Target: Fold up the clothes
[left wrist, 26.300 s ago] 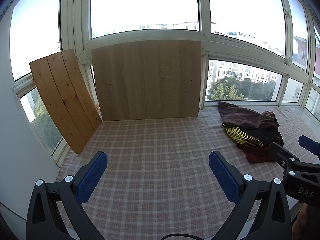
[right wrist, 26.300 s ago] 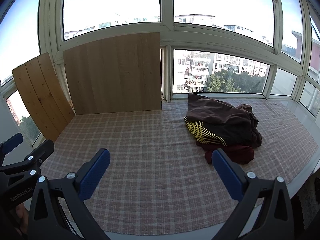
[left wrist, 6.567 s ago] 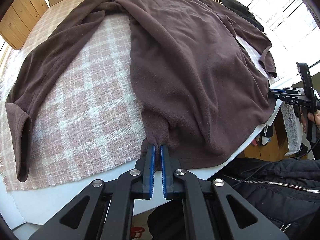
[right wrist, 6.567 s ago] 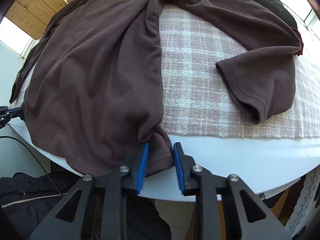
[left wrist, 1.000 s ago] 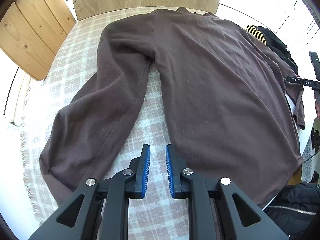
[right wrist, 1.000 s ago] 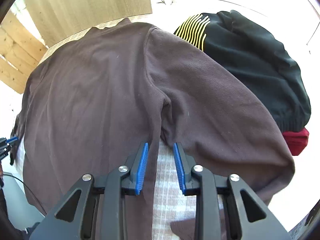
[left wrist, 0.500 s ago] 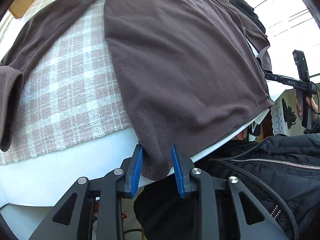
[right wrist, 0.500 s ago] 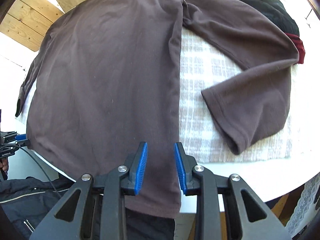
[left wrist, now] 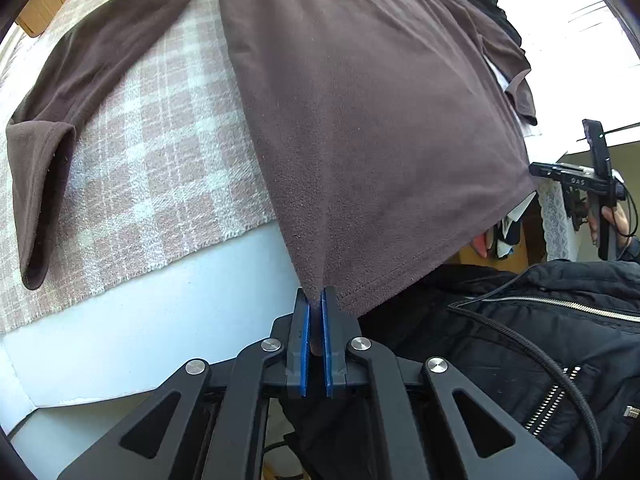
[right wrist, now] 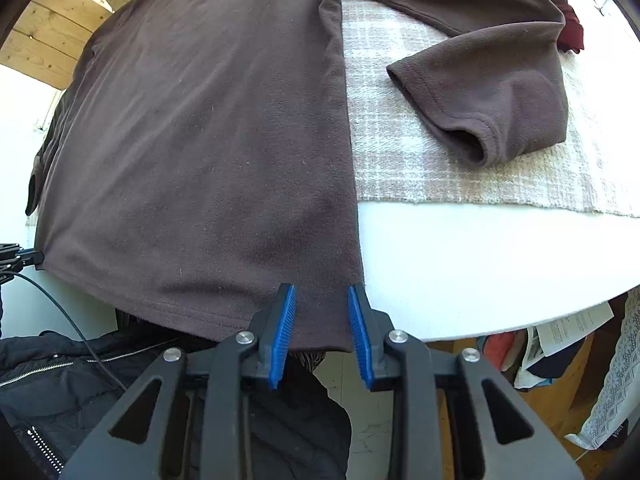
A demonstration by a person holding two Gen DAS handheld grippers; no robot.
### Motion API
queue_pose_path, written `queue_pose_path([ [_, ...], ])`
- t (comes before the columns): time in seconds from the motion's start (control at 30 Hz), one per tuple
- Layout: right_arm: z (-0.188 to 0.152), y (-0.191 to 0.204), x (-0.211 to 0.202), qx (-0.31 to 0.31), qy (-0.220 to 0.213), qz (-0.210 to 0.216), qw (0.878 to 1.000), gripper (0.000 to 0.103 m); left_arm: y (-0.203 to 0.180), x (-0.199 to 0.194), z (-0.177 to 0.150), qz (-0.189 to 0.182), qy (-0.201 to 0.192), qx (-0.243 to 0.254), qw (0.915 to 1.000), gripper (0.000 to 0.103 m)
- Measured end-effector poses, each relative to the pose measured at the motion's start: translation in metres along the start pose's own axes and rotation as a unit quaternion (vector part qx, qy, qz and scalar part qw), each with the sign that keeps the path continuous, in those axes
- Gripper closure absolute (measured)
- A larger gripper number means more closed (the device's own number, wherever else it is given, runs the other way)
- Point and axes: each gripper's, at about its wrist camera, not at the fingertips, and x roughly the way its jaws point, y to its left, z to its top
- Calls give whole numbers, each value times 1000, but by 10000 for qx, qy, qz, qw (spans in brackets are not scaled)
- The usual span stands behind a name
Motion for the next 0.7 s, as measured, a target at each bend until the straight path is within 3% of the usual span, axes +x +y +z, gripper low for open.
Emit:
queue_pose_path([
  [0.1,-2,3,-12,-111,-33,-250,9996,75,4,5,0,41,96,8,9999,96],
  [0.2,2,-3,-34,20,-351,-358,9987,75,4,2,1,145,131,36,9998,87],
  [0.53,38,-73,-112,156,-1256,-1039,9865,75,-76,-41,46,253,-980,625,9929,88],
  [0.7,81,-98,-122,-355,-1473,-1264,9803,75,-124,-55,74,257,-1489,942,9840,86],
])
